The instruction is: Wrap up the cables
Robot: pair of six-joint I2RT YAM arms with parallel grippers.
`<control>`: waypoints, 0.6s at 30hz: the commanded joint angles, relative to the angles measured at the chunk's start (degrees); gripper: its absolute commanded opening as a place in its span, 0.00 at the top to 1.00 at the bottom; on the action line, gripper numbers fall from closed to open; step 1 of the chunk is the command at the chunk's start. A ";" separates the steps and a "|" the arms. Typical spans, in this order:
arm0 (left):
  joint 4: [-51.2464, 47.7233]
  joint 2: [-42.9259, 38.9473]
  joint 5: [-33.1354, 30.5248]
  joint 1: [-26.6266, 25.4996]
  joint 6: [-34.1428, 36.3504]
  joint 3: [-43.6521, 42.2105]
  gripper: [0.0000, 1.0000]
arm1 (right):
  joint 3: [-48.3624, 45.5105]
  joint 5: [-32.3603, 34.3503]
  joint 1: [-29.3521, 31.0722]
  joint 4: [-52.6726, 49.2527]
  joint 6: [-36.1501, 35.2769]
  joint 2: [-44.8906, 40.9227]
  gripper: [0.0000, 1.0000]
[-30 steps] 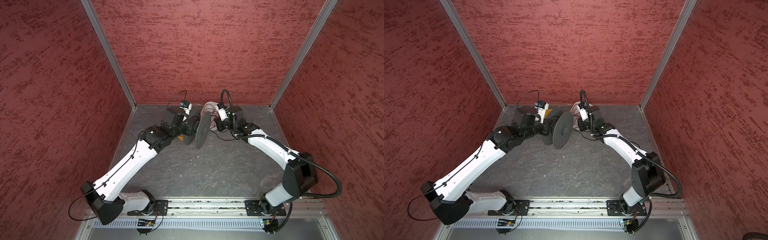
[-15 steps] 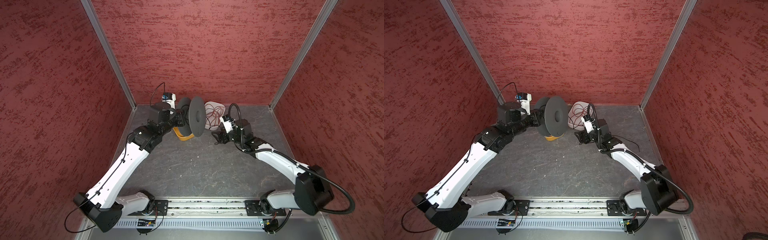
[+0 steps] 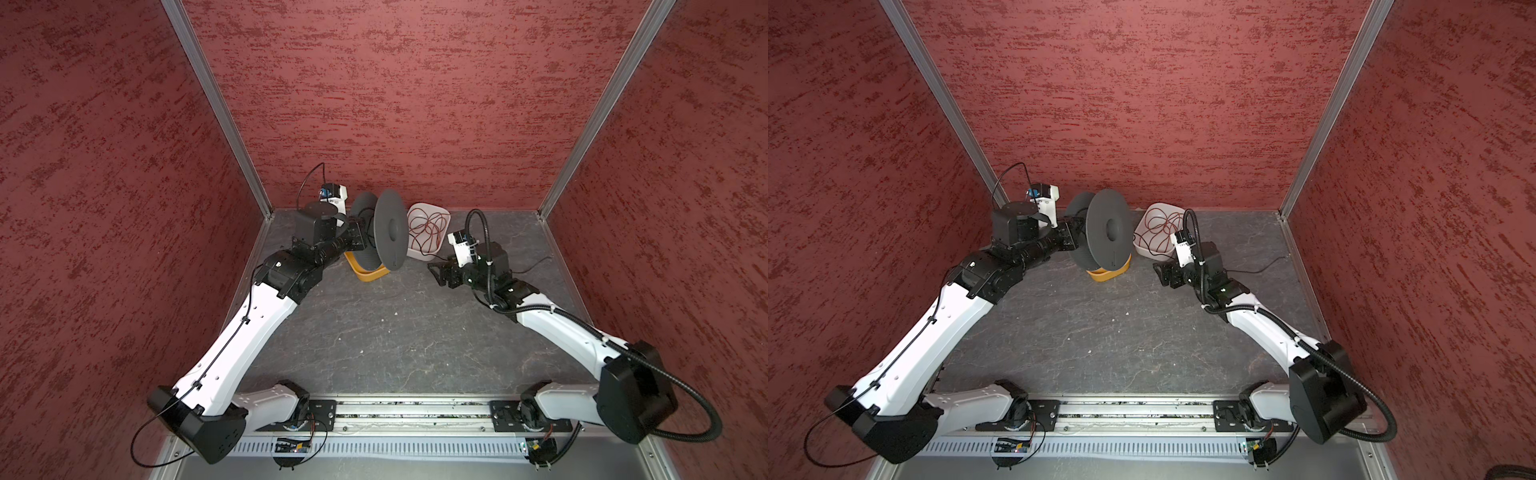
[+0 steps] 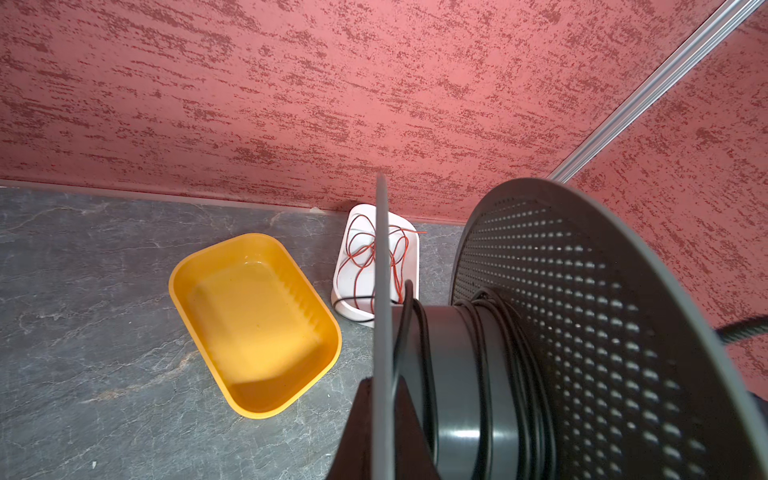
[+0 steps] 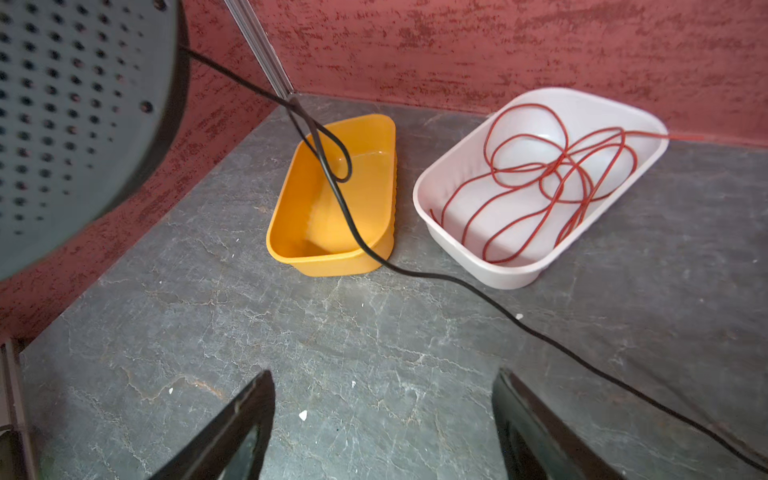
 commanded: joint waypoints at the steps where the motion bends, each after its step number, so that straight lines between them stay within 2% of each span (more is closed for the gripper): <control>1: 2.74 -1.46 1.42 0.24 -0.63 2.31 1.00 | 0.22 -0.77 -0.14 5.09 0.10 1.05 0.17; 7: 1.86 -1.73 2.22 0.15 -0.80 1.85 1.00 | 3.44 -4.54 -0.08 6.93 -3.66 3.78 0.18; 11: 1.71 -1.77 3.36 0.00 -0.80 1.69 1.00 | 6.46 -3.60 -0.06 6.46 -6.10 6.36 0.19; 18: 1.05 -1.77 3.87 -0.42 -0.32 1.96 1.00 | 9.30 -8.71 0.22 8.28 -7.56 10.79 0.22</control>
